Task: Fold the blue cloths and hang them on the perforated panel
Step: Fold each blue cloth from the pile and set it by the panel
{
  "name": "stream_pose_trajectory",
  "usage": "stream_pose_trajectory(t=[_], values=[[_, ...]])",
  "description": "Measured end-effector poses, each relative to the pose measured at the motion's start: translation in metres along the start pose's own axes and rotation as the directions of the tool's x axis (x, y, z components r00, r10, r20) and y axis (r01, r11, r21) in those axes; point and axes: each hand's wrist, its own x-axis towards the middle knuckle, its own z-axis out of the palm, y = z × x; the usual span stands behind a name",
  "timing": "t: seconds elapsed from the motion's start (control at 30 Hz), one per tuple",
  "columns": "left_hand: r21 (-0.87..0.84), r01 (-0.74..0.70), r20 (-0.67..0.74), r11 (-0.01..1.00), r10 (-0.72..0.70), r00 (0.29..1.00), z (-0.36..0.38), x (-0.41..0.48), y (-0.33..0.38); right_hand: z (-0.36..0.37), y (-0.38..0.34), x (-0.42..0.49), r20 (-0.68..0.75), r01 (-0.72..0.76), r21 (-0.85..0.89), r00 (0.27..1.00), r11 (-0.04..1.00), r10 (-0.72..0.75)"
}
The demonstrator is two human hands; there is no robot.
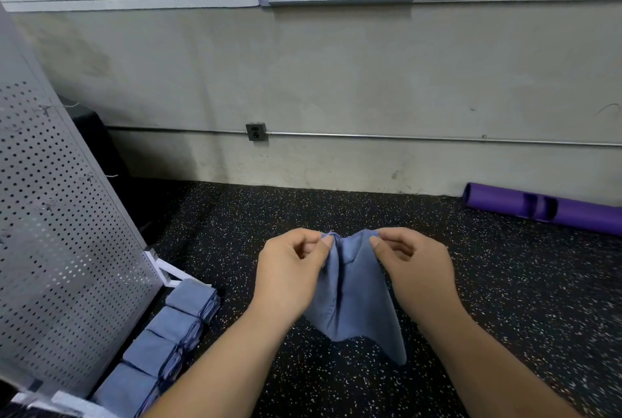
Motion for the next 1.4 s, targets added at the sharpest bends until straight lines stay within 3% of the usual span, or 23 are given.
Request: stream_pose_trajectory(t=[0.23, 0.93, 1.13, 1.4], values=[[-0.021, -0.004, 0.028, 1.000, 0.005, 1.000, 0.008, -0.010, 0.005, 0.011, -0.009, -0.018, 0.005, 0.110, -0.002, 0.994, 0.994, -0.110], [0.096, -0.132, 0.105, 0.987, 0.122, 0.987, 0.003, -0.024, 0.017, 0.026, -0.009, -0.033, -0.025, 0.099, -0.010, 0.995, 0.995, -0.099], [0.056, -0.122, 0.149, 0.991, 0.112, 0.982, 0.001, -0.024, 0.016, 0.027, -0.008, -0.033, -0.007, 0.105, -0.033, 0.994, 0.994, -0.105], [0.129, -0.115, 0.197, 0.985, 0.088, 0.977, -0.001, -0.024, 0.012, 0.026, -0.011, -0.035, -0.013, 0.168, -0.089, 0.985, 0.982, -0.170]])
